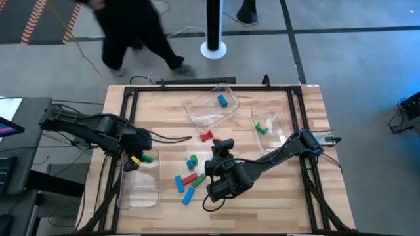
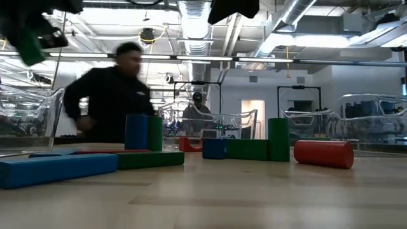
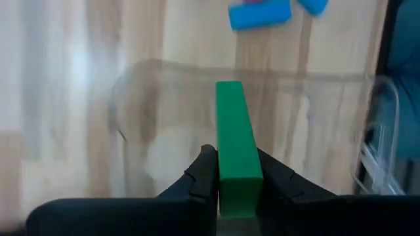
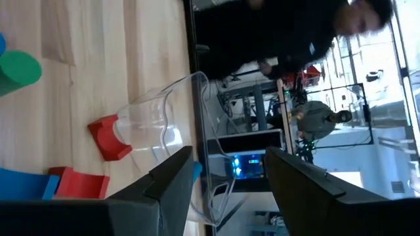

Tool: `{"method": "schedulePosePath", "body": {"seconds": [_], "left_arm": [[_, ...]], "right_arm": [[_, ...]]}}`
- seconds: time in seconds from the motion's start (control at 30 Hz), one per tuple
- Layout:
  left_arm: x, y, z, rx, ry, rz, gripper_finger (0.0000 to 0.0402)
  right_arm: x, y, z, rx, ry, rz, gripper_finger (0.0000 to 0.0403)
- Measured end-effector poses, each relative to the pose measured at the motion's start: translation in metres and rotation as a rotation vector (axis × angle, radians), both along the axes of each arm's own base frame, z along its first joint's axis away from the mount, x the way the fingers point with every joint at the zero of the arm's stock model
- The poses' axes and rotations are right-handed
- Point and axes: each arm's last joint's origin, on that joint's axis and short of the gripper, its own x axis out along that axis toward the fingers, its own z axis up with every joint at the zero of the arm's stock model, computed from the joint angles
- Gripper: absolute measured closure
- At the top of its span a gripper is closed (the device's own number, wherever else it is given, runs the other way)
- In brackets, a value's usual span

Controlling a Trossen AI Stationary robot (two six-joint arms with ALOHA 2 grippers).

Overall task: Sort blocks by size
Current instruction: Put the bottom green rectangle block into the left transparent bin

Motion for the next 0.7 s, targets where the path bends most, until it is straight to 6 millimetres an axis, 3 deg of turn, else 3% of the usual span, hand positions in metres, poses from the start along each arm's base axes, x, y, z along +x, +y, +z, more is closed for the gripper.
{"method": "schedulePosePath", "body": {"seconds": [0.47, 0.7], "left_arm": [[0.028, -0.026, -0.03, 0.062, 0.254, -0.103, 0.0342], [0.034, -0.033, -0.039, 0.126, 0.292, -0.133, 0.0309]], "right_arm": [[-0.011, -0.001, -0.006, 0.145, 0.042, -0.047, 0.0175], [-0.023, 0.005, -0.006, 0.16, 0.042, -0.074, 0.0175]]}}
